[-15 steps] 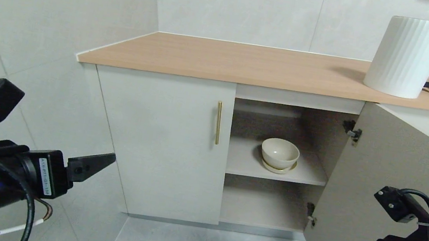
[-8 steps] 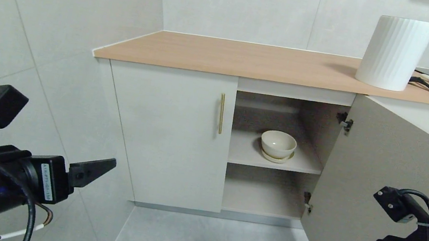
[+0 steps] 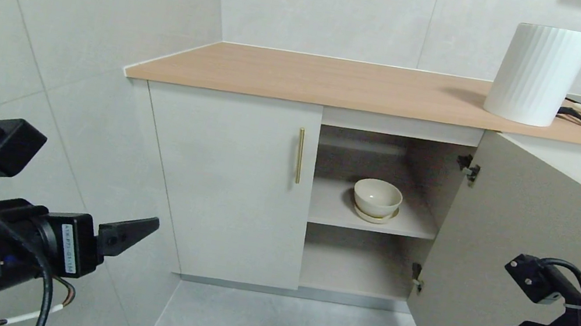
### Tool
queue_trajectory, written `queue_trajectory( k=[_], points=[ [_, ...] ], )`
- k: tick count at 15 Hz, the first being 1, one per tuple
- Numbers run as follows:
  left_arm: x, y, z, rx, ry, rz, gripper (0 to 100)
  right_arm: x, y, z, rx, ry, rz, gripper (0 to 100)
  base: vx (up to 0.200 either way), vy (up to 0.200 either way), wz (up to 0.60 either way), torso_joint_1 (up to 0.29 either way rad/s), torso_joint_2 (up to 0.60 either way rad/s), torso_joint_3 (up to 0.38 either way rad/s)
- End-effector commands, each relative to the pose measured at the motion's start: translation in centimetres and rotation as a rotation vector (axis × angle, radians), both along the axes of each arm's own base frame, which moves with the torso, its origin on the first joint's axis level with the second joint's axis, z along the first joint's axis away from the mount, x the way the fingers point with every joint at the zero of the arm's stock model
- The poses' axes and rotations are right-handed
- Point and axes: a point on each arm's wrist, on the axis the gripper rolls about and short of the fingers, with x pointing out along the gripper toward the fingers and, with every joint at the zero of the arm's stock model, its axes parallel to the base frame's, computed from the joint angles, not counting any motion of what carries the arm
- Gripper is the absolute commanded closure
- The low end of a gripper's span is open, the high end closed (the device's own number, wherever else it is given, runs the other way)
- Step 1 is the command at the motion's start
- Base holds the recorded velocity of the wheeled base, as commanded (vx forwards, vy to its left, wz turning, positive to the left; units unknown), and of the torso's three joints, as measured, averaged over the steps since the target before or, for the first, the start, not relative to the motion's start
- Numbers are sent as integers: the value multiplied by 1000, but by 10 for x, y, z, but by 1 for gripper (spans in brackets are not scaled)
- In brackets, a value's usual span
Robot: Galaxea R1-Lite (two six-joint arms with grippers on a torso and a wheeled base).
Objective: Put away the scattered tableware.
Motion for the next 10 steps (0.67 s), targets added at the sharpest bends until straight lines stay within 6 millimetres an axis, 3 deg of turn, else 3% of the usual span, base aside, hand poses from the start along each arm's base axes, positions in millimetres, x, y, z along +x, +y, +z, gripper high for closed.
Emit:
queue_trajectory(
  k=[1, 8, 10],
  points=[
    [1, -1, -1, 3, 8, -1, 0, -3, -2, 2, 5, -7, -1, 0, 0, -200, 0, 7, 2, 2],
    [2, -1, -3, 5, 14, -4, 0, -3, -6, 3, -71, 55, -46, 0, 0, -200, 0, 6, 2, 2],
    [2, -1, -5, 6, 20, -7, 0, -2, -13, 5, -193, 73, -97, 0, 0, -100, 0, 1, 1, 4]
  ],
)
